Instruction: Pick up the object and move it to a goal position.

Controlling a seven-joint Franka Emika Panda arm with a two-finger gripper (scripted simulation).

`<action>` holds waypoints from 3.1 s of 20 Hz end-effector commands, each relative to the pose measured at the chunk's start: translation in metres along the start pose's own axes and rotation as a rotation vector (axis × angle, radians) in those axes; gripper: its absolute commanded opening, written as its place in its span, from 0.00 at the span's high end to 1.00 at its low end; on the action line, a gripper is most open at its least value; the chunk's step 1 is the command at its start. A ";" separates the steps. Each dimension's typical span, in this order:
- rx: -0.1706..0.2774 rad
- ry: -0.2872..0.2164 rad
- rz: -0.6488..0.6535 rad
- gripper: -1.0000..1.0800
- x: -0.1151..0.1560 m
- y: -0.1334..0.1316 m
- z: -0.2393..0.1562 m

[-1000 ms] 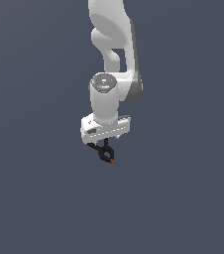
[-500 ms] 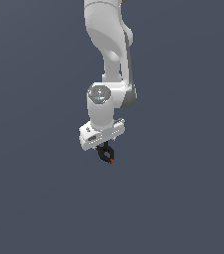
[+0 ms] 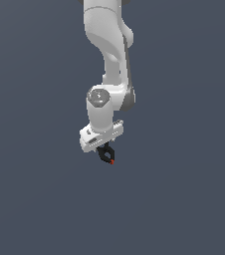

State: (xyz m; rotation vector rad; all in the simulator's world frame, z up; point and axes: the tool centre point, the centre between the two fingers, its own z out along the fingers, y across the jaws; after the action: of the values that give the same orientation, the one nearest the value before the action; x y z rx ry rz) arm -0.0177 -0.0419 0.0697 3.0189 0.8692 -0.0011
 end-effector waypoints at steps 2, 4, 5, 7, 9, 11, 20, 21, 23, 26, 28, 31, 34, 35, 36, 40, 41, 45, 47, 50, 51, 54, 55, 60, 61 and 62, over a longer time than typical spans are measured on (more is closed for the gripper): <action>0.000 0.000 0.000 0.04 0.000 0.000 0.003; 0.000 0.000 -0.001 0.04 0.000 0.000 0.008; 0.000 0.000 -0.001 0.04 0.000 0.000 0.012; 0.000 0.000 -0.002 0.04 0.000 -0.001 0.021; 0.000 0.000 -0.003 0.04 -0.001 -0.001 0.032; 0.000 0.001 -0.004 0.04 -0.001 -0.001 0.041; 0.000 0.001 -0.005 1.00 0.000 0.000 0.050; 0.000 0.001 -0.005 1.00 0.000 0.000 0.050; 0.000 0.001 -0.005 1.00 0.000 0.000 0.050; 0.000 0.001 -0.005 1.00 0.000 0.000 0.050; -0.002 0.001 -0.003 1.00 -0.001 0.001 0.049; -0.002 0.001 -0.003 1.00 -0.001 0.002 0.047; -0.002 0.001 -0.003 1.00 -0.003 0.003 0.040; -0.002 0.001 -0.003 1.00 -0.004 0.003 0.037; -0.002 0.001 -0.003 1.00 -0.006 0.004 0.033; -0.002 0.001 -0.004 1.00 -0.011 0.007 0.012; -0.002 0.001 -0.004 1.00 -0.013 0.008 0.005; -0.002 0.001 -0.004 1.00 -0.022 0.014 -0.028; -0.001 0.001 -0.005 1.00 -0.028 0.017 -0.047; -0.001 0.001 -0.005 1.00 -0.035 0.022 -0.076; -0.001 0.001 -0.005 1.00 -0.037 0.023 -0.085; 0.000 0.001 -0.005 1.00 -0.043 0.028 -0.109; 0.000 0.001 -0.005 1.00 -0.045 0.029 -0.116; 0.000 0.001 -0.005 1.00 -0.051 0.034 -0.144; 0.000 0.001 -0.005 1.00 -0.052 0.035 -0.147; 0.000 0.001 -0.005 1.00 -0.053 0.036 -0.150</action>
State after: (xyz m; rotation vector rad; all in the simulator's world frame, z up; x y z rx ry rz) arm -0.0430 -0.0988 0.2134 3.0176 0.8765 0.0000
